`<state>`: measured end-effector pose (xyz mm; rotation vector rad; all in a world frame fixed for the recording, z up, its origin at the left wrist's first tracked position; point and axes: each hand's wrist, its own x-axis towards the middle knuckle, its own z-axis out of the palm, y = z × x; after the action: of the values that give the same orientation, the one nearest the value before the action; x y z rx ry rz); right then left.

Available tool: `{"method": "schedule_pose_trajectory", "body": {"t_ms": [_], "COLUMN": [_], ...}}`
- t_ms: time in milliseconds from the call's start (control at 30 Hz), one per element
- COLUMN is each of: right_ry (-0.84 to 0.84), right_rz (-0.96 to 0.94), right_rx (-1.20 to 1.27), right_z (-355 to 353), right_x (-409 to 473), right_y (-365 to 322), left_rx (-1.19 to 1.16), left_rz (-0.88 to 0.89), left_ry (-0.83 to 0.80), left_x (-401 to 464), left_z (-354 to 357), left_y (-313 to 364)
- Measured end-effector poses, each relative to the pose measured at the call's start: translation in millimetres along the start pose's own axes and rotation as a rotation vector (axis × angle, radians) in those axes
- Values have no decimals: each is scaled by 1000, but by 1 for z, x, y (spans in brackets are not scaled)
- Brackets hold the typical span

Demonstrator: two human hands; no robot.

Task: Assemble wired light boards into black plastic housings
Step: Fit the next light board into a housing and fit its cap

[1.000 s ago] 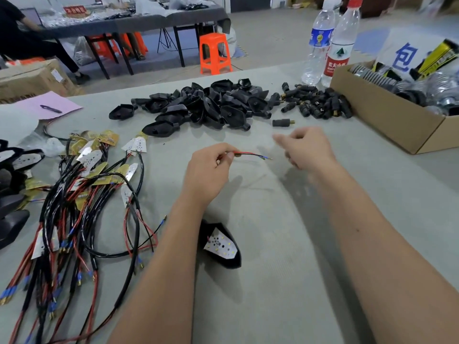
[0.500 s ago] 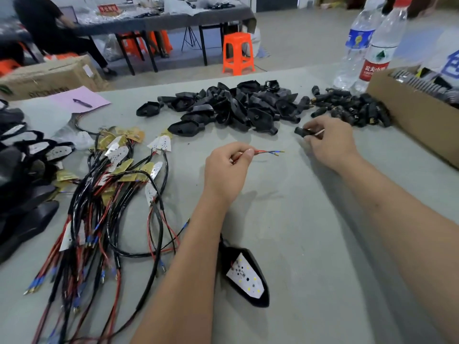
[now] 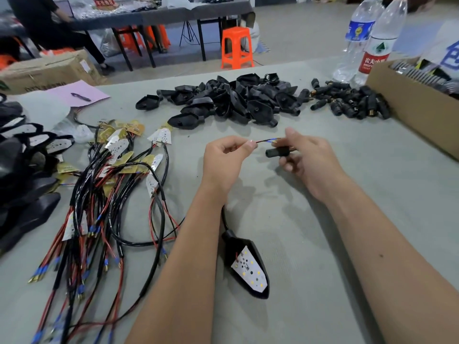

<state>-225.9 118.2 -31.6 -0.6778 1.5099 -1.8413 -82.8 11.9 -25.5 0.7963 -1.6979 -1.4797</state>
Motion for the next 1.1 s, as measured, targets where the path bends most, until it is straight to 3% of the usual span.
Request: {"method": "schedule_pose_trajectory", "body": {"t_ms": [167, 300, 500, 633, 900, 1100], "right_ry": [-32, -45, -19, 23, 46, -3], "right_rz": [-98, -140, -162, -168, -286, -187], "right_rx": [-172, -255, -377, -312, -246, -241], "right_z": [-1, 0, 2, 4, 1, 1], "right_x": [1, -3, -8, -9, -7, -2], "right_y": [5, 5, 4, 6, 7, 8], "left_rx": [118, 375, 393, 357, 62, -13], "left_rz": [56, 170, 154, 100, -151, -123], "left_ry": [-42, -72, -84, -51, -18, -36], "left_x": [-2, -4, -6, -7, -8, -8], "left_z": [0, -2, 3, 8, 10, 6], "left_y": [1, 3, 7, 5, 7, 7]}}
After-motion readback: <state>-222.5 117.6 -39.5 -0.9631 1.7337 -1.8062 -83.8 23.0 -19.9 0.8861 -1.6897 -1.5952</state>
